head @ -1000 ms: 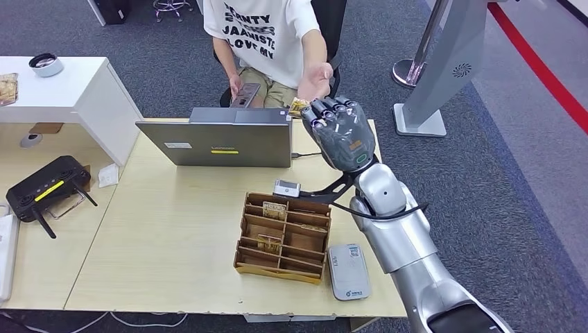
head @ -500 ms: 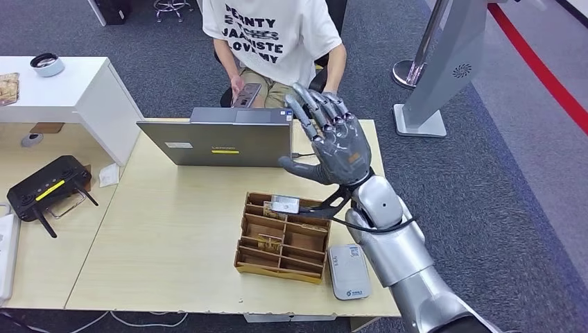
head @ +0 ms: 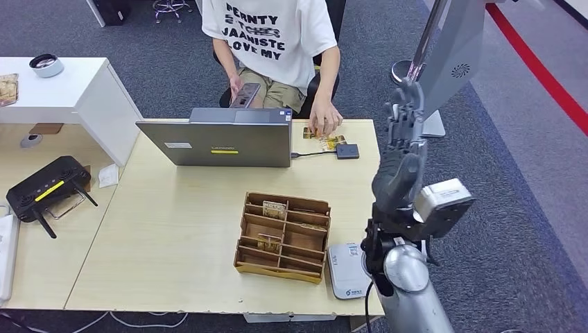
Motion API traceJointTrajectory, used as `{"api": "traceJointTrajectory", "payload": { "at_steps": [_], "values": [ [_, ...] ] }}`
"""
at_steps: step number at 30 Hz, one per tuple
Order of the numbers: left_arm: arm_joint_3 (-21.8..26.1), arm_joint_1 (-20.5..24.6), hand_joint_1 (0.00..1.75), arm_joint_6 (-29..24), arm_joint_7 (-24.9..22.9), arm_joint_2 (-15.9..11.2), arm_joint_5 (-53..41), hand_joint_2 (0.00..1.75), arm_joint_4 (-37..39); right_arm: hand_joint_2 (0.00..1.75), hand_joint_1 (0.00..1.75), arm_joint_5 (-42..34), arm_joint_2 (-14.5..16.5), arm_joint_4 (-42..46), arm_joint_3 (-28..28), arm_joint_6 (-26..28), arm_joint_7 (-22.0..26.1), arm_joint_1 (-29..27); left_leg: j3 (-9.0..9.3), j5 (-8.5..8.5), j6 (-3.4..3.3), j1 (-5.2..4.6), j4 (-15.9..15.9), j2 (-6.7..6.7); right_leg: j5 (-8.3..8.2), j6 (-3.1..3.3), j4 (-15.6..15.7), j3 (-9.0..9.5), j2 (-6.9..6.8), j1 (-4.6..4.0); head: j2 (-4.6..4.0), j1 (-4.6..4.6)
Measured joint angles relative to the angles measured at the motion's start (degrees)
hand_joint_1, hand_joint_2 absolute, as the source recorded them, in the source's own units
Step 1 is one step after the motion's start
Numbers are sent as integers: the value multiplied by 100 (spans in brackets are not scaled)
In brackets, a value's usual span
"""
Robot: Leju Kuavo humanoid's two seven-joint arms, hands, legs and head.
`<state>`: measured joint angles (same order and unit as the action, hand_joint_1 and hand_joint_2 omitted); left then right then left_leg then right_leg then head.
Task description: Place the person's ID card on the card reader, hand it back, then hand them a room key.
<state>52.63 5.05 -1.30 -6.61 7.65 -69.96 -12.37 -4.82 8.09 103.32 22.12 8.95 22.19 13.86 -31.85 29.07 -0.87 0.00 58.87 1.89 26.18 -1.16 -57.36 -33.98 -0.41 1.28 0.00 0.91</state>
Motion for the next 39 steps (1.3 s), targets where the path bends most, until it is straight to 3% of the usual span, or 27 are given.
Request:
{"api": "traceJointTrajectory", "payload": {
  "at_steps": [2, 5, 7, 11, 18, 30, 31, 33, 34, 35, 37, 38, 39],
  "values": [
    [35, -15, 0, -7, 9, -7, 3, 0, -1, 0, 0, -1326, -143, 204, 43, -1524, -30, -184, 0, 0, 0, -1, 0, -7, 0, 0, 1, 1, -4, -1, 0, 0],
    [57, -27, 0, 7, 19, -20, -36, 0, -1, 0, 0, -2375, -354, 329, 53, -3279, -5, -439, 1, 0, 1, 0, 0, -11, 0, 0, 0, 4, -6, -3, 0, 1],
    [64, -27, 0, 19, 22, -29, -60, 0, -1, 0, 0, -2559, -459, 357, 54, -3916, 8, -592, 0, 0, 1, 0, 0, -10, 0, 0, 0, 4, -6, -2, 0, 0],
    [73, -27, 0, 32, 30, -49, -99, 0, -1, 0, 0, -2496, -674, 381, 86, -4662, 67, -881, 0, 0, 1, 0, 0, -10, 1, 0, 0, 4, -5, -2, 0, 1],
    [75, -28, 0, 31, 29, -72, -148, 0, -1, 0, 0, -2434, -987, 242, 284, -5255, 124, -1203, 0, 0, 1, 0, 0, -10, 0, 0, 0, 5, -5, -1, 0, 1],
    [75, -30, 0, 24, 15, -92, -161, 0, -1, 0, 0, -2443, -1145, 14, 457, -5328, 124, -1332, 0, 0, 1, 0, 0, -9, 0, 0, 0, 5, -5, -2, 0, 1],
    [75, -30, 0, 24, 14, -92, -163, 0, 0, 0, 6, -2452, -1152, 3, 461, -5336, 118, -1333, 0, 0, 1, 0, 0, -10, 0, 0, 0, 5, -5, -1, 0, 1],
    [75, -30, 0, 24, 9, -93, -171, 0, 0, 0, 93, -2478, -1168, -25, 472, -5373, 98, -1333, 0, 0, 1, 0, 0, -10, 0, 0, 0, 5, -5, -1, 0, 1],
    [75, -30, 3, 23, 7, -94, -177, 0, 0, 0, 127, -2484, -1179, -40, 482, -5395, 90, -1333, 0, 0, 1, 0, 0, -10, 0, 0, 0, 5, -5, -1, 0, 1],
    [75, -30, 16, 23, 4, -96, -184, 0, -1, 0, 121, -2479, -1190, -58, 494, -5416, 86, -1334, 0, 0, 1, 0, 0, -10, 0, 0, 0, 5, -5, -1, 0, 1],
    [75, -30, 17, 22, -4, -102, -206, 0, -2, 0, 39, -2430, -1217, -98, 530, -5466, 90, -1333, 0, 0, 1, 0, 0, -10, 0, 0, 0, 5, -5, -1, 0, 1],
    [75, -30, 14, 20, -9, -106, -219, 0, -2, 0, 40, -2395, -1232, -118, 553, -5491, 101, -1331, 0, 0, 1, 0, 0, -10, 0, 0, 0, 5, -5, -1, 0, 1],
    [75, -30, 3, 16, -15, -111, -234, 0, -1, 0, 62, -2347, -1248, -139, 577, -5514, 121, -1329, 0, 0, 1, 0, 0, -10, 0, 0, 0, 5, -5, -1, 0, 1]
  ]
}}
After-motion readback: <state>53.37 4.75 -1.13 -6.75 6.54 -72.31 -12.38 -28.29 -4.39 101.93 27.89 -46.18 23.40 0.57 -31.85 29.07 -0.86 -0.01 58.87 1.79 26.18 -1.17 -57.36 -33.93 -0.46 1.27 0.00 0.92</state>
